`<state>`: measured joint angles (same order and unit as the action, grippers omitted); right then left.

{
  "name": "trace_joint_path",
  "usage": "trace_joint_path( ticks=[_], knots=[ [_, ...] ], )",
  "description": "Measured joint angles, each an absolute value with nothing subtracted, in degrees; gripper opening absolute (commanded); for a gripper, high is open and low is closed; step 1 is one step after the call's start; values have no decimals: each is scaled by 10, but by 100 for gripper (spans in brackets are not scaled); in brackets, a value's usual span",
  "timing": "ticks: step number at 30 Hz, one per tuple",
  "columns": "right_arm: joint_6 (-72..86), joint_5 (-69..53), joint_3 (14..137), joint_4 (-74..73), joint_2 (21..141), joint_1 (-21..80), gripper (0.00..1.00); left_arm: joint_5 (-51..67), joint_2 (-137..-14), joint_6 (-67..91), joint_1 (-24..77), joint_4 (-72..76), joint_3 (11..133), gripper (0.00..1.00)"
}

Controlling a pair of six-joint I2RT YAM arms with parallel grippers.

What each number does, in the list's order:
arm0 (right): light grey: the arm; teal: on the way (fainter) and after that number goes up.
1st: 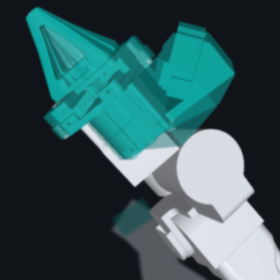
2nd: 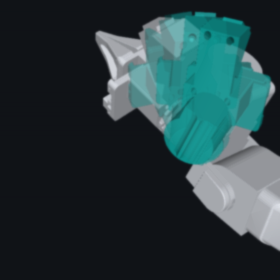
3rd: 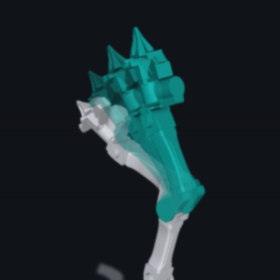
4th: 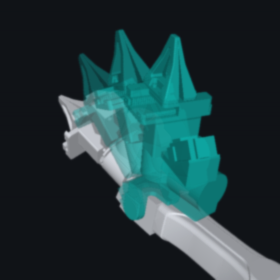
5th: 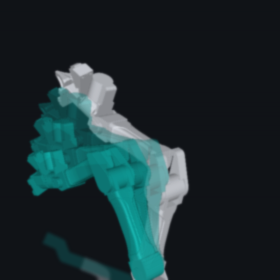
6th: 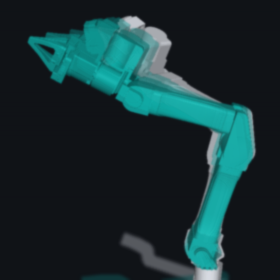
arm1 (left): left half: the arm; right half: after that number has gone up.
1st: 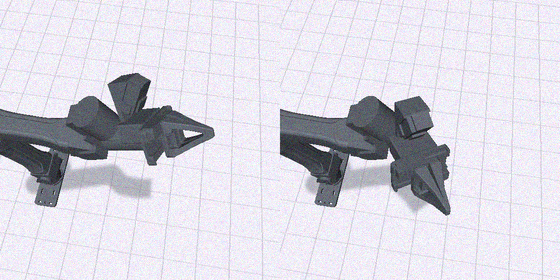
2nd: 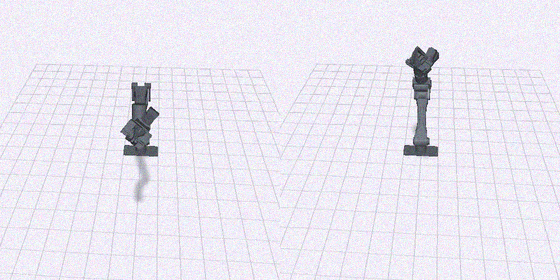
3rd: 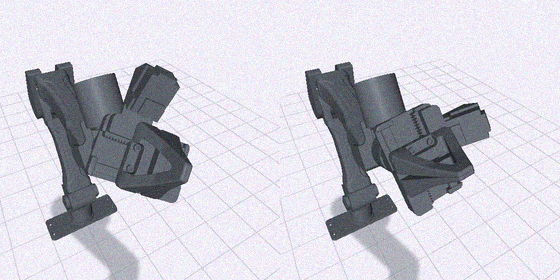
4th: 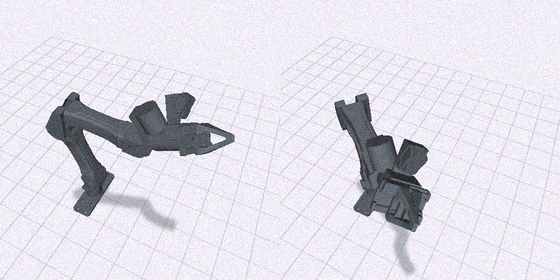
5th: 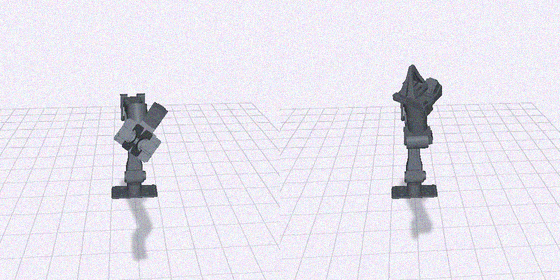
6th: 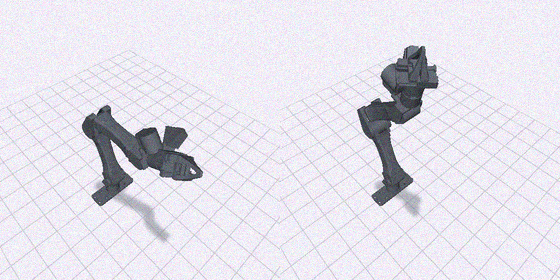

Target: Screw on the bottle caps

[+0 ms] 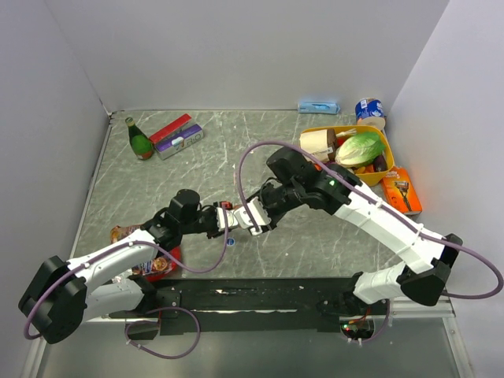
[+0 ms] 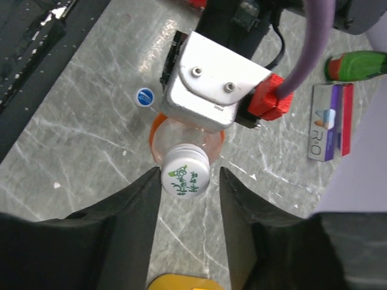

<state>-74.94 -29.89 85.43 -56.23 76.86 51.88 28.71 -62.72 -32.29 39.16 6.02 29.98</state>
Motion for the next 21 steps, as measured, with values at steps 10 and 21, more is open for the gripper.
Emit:
trace_joint_path(
  ticks=[10, 21],
  knots=[
    [-676, -278, 908, -584, 814, 508, 0, 244, -628, -278, 389, 89, 296, 1],
    [-256, -318, 1134, -623, 1013, 392, 0, -87, -687, -168, 435, 218, 294, 1]
  ],
)
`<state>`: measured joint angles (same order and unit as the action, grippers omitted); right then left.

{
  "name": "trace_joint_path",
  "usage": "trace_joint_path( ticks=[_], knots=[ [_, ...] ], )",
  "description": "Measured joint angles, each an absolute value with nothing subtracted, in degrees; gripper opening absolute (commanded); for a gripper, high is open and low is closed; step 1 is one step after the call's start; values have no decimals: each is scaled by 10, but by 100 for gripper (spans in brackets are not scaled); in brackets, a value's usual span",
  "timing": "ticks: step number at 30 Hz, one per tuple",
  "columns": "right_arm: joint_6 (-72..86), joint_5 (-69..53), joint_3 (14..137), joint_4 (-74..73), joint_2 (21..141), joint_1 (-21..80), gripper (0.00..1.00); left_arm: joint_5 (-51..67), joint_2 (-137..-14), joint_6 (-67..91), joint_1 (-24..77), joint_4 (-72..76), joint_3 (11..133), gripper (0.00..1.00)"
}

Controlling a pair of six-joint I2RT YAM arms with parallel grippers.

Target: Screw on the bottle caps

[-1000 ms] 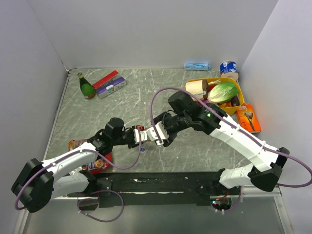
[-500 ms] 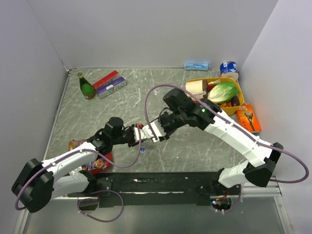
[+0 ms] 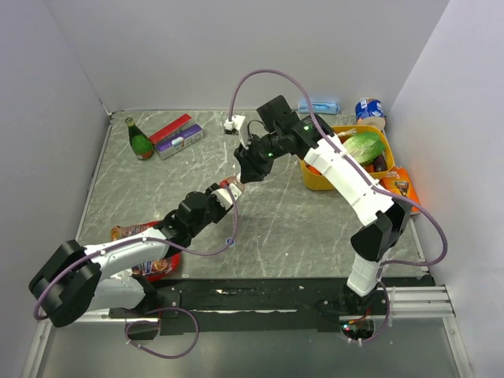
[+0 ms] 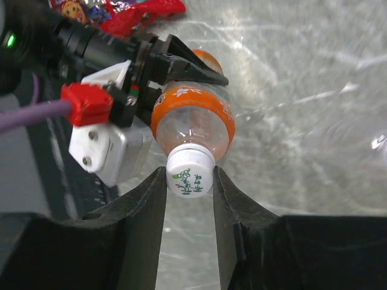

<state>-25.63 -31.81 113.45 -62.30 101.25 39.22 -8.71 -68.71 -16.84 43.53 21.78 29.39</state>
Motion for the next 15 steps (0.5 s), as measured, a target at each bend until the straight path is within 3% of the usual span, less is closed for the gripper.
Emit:
trace_joint_path(
  ticks=[8, 15],
  knots=[
    [-69, -286, 1133, -613, 1018, 380, 0, -153, -710, -170, 453, 220, 308, 1],
    [-3, -269, 1133, -603, 1018, 371, 0, -174, -731, -166, 456, 211, 331, 1]
  ],
)
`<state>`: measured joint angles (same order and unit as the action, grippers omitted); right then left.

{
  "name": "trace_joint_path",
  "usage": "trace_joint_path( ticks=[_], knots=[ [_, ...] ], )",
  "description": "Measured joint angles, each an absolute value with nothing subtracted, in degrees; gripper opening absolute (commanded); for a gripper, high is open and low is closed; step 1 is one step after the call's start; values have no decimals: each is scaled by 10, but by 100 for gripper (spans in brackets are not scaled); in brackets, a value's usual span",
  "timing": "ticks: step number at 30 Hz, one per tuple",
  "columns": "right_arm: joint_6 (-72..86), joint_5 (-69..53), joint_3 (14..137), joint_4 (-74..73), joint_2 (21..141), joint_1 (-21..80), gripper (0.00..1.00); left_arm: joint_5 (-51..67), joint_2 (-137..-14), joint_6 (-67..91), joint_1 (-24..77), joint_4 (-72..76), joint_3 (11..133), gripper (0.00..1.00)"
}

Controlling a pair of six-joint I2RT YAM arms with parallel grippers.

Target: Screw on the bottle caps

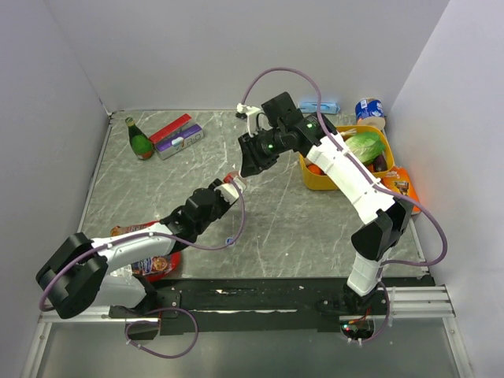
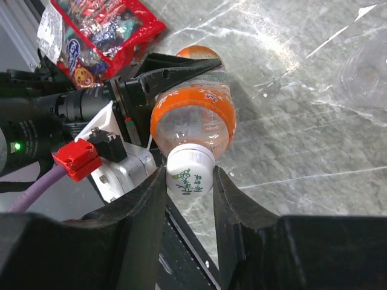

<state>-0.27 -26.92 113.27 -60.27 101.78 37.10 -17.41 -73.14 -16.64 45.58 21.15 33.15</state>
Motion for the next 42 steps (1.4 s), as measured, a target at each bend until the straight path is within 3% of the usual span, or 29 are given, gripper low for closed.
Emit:
trace_joint_path(
  ticks=[1, 3, 4, 5, 20, 35, 42],
  knots=[
    [-2, -269, 1133, -602, 1018, 371, 0, -172, -731, -163, 456, 210, 332, 9],
    [-5, -267, 1135, -602, 1018, 371, 0, -163, -731, -153, 456, 200, 337, 43],
    [-9, -265, 1137, -603, 1018, 371, 0, -156, -731, -148, 456, 196, 339, 79],
    [-17, -264, 1141, -605, 1018, 371, 0, -145, -731, -142, 455, 194, 340, 95],
    [-255, -173, 1150, -707, 949, 319, 0, 58, -651, -127, 456, 159, 312, 96],
    [-357, -96, 1098, -770, 938, 258, 0, 102, -651, -113, 452, 112, 311, 96],
    [-353, -94, 1094, -774, 980, 238, 9, 108, -651, -113, 442, 109, 311, 96]
  ],
)
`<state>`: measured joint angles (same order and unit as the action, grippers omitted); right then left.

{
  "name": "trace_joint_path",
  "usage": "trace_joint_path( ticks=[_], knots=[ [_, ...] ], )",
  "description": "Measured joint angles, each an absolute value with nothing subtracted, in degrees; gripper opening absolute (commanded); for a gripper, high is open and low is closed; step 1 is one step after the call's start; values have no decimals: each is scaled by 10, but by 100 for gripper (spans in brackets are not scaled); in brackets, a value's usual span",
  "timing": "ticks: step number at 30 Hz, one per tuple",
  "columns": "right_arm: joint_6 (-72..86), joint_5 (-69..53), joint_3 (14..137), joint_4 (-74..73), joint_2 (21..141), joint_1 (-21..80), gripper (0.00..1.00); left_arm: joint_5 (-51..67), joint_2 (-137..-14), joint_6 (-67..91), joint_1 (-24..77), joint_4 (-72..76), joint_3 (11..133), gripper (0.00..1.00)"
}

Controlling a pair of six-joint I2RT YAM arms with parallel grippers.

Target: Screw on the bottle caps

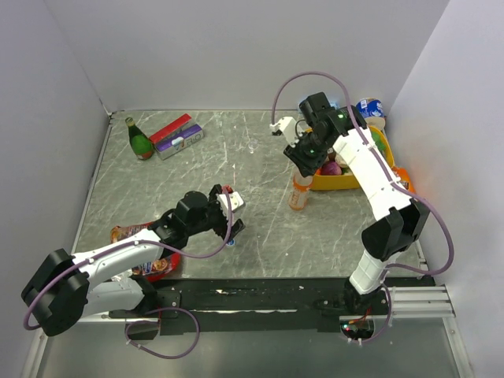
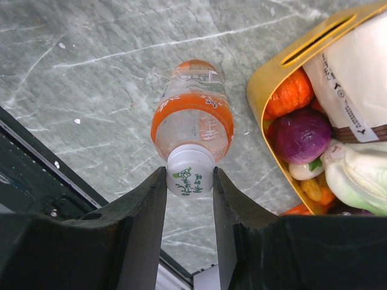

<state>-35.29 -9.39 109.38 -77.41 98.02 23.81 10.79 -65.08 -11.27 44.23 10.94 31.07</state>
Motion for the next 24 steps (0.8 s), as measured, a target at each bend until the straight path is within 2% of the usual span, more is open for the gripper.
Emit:
trace_joint_path(
  ticks=[5, 8, 10, 12, 15, 24],
  knots=[
    [-348, -102, 1094, -774, 995, 213, 22, 114, -651, -112, 434, 101, 311, 96],
    [-345, -103, 1094, -772, 996, 207, 35, 120, -651, -112, 432, 98, 311, 96],
    [-343, -103, 1094, -771, 997, 207, 50, 123, -651, -111, 432, 97, 311, 96],
    [-339, -102, 1094, -771, 997, 207, 70, 124, -651, -111, 432, 97, 311, 97],
    [-332, -98, 1094, -769, 999, 206, 74, 135, -651, -113, 430, 95, 311, 96],
    [-321, -95, 1096, -761, 1021, 196, 76, 152, -651, -113, 430, 87, 311, 96]
  ],
)
